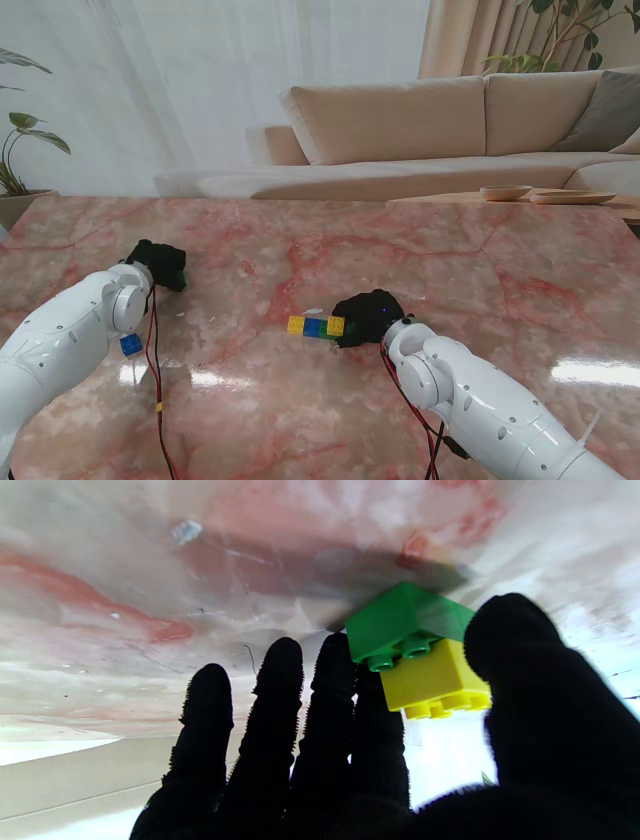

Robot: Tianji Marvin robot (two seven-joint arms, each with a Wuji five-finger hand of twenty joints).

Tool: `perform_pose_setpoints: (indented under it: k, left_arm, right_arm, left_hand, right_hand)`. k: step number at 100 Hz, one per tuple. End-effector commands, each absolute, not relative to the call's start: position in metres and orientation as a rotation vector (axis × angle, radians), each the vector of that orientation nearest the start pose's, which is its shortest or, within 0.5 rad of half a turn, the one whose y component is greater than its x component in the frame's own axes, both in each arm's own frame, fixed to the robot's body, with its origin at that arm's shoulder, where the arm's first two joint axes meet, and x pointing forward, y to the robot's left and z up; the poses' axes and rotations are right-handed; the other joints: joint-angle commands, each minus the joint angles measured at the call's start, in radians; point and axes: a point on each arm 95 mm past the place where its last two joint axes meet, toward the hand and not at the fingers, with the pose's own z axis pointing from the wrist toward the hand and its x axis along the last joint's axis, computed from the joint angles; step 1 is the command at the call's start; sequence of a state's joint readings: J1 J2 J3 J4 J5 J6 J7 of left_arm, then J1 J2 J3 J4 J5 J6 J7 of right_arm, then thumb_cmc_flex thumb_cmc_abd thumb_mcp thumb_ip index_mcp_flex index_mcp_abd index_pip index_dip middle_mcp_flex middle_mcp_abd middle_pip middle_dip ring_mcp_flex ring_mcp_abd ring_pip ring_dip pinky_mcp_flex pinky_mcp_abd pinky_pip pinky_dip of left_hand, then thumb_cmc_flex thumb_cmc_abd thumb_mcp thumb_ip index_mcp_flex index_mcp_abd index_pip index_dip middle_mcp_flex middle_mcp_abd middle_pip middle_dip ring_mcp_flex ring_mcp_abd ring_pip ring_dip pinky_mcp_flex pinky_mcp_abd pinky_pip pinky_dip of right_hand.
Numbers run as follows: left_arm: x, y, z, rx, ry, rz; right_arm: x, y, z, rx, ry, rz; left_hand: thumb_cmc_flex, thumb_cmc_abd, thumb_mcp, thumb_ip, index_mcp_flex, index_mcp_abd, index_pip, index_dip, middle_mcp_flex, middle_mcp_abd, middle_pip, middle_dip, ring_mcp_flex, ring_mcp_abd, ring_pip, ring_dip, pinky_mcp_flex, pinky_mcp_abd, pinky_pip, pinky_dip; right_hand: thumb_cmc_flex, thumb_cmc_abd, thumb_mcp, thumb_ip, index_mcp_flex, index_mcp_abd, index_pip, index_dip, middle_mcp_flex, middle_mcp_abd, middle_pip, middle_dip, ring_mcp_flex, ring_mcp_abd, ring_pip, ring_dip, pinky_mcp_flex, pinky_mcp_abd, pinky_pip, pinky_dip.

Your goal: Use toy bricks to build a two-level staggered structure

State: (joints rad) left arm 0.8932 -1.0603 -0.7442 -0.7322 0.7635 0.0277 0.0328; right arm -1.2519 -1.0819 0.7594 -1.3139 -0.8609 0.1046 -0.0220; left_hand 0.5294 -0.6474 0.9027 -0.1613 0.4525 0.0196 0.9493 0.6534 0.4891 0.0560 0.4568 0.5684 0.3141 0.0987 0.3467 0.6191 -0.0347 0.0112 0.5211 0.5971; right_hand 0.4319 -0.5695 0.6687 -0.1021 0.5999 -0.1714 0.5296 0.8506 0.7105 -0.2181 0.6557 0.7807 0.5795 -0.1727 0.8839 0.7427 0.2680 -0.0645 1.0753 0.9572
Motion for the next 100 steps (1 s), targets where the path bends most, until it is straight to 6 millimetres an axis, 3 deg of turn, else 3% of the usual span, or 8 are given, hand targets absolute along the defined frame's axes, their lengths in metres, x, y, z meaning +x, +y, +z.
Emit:
perform_pose_setpoints:
  k: [1,20,37,49,68,72,76,100]
  left_arm:
    - [0.5221,0.129,-0.3949,-1.401,1.636,-0.88]
    - [0.5194,0.1316,-0.3956,-1.394,1.624,-0.865]
    - [0.518,0.1313,-0.3963,-1.397,1.623,-0.864]
    - [0.5179,0.1304,-0.3978,-1.4,1.627,-0.872]
    - [0.5185,0.1285,-0.4,-1.401,1.626,-0.897]
    - [0.5187,0.1283,-0.4001,-1.397,1.627,-0.899]
    - [0.5189,0.1283,-0.4003,-1.396,1.629,-0.9]
    - [0.5183,0.1248,-0.4002,-1.395,1.608,-0.947]
  right_arm:
    - [0.4223,0.0575,-0.3991,1.25,1.811,1.312]
    - [0.4228,0.0584,-0.3989,1.249,1.813,1.315]
    - [0.4231,0.0591,-0.3993,1.248,1.816,1.317]
    - [0.4231,0.0591,-0.3997,1.25,1.817,1.315]
    - [0.4232,0.0589,-0.3996,1.25,1.819,1.311]
    - [0.4233,0.0589,-0.3995,1.251,1.82,1.311]
    - [0.4233,0.0591,-0.3994,1.25,1.82,1.31]
    - [0.4234,0.0597,-0.4,1.249,1.821,1.311]
  left_hand:
    - [-0.041,-0.029,-0.024,0.02,-0.063,0.023,-0.316,-0.231,0.043,-0.035,0.034,0.001,0.013,0.028,0.022,0.018,-0.02,0.027,-0.004,0.008]
    - [-0.045,-0.034,-0.03,0.019,-0.061,0.014,-0.302,-0.238,0.067,-0.046,0.058,0.014,0.034,0.032,0.032,0.029,-0.02,0.032,-0.003,0.021]
    - [-0.038,-0.026,-0.016,0.019,-0.036,-0.081,-0.043,-0.012,0.125,-0.075,0.094,0.043,0.064,0.031,0.045,0.04,-0.017,0.031,0.014,0.026]
    - [-0.026,-0.018,0.0,0.021,0.002,-0.118,0.018,0.054,0.158,-0.084,0.099,0.048,0.082,0.028,0.052,0.043,-0.016,0.037,0.024,0.023]
    - [0.007,-0.006,0.036,0.027,0.055,-0.128,-0.047,0.019,0.173,-0.092,0.097,0.05,0.09,0.022,0.054,0.045,-0.017,0.037,0.03,0.015]
    - [0.047,-0.028,0.015,-0.032,0.086,-0.159,-0.018,-0.012,0.189,-0.096,0.101,0.052,0.102,0.022,0.059,0.048,-0.018,0.04,0.04,0.017]
    - [0.086,-0.037,-0.008,-0.057,0.105,-0.181,0.014,-0.04,0.206,-0.1,0.106,0.054,0.112,0.02,0.062,0.049,-0.017,0.039,0.047,0.017]
    - [0.172,-0.013,-0.031,-0.043,0.142,-0.221,0.081,-0.131,0.253,-0.104,0.126,0.078,0.141,0.019,0.081,0.062,-0.015,0.041,0.094,0.015]
  right_hand:
    - [0.017,-0.002,0.018,-0.013,0.033,-0.002,-0.002,-0.023,0.025,0.011,-0.026,-0.012,0.018,-0.013,-0.006,0.02,-0.013,0.0,0.018,0.022]
    - [0.018,-0.003,0.022,-0.013,0.037,-0.004,-0.001,-0.023,0.028,0.011,-0.027,-0.012,0.021,-0.013,-0.006,0.021,-0.013,0.001,0.016,0.022]
    - [0.02,-0.002,0.03,-0.014,0.037,-0.004,-0.001,-0.023,0.03,0.01,-0.027,-0.012,0.022,-0.014,-0.006,0.021,-0.011,0.002,0.017,0.023]
    - [0.02,-0.004,0.039,-0.015,0.037,-0.003,-0.001,-0.024,0.031,0.011,-0.028,-0.012,0.023,-0.013,-0.006,0.021,-0.01,0.002,0.017,0.023]
    - [0.02,-0.007,0.057,-0.018,0.039,-0.004,-0.001,-0.024,0.032,0.011,-0.028,-0.011,0.023,-0.014,-0.006,0.021,-0.01,0.002,0.016,0.024]
    - [0.02,-0.008,0.061,-0.019,0.039,-0.004,-0.001,-0.024,0.032,0.01,-0.028,-0.011,0.023,-0.014,-0.006,0.021,-0.01,0.002,0.016,0.024]
    - [0.018,-0.009,0.065,-0.02,0.04,-0.004,0.0,-0.024,0.033,0.011,-0.028,-0.011,0.023,-0.013,-0.006,0.021,-0.01,0.002,0.016,0.024]
    - [0.015,-0.015,0.092,-0.024,0.041,-0.006,0.0,-0.024,0.035,0.009,-0.028,-0.011,0.025,-0.013,-0.006,0.021,-0.01,0.002,0.016,0.025]
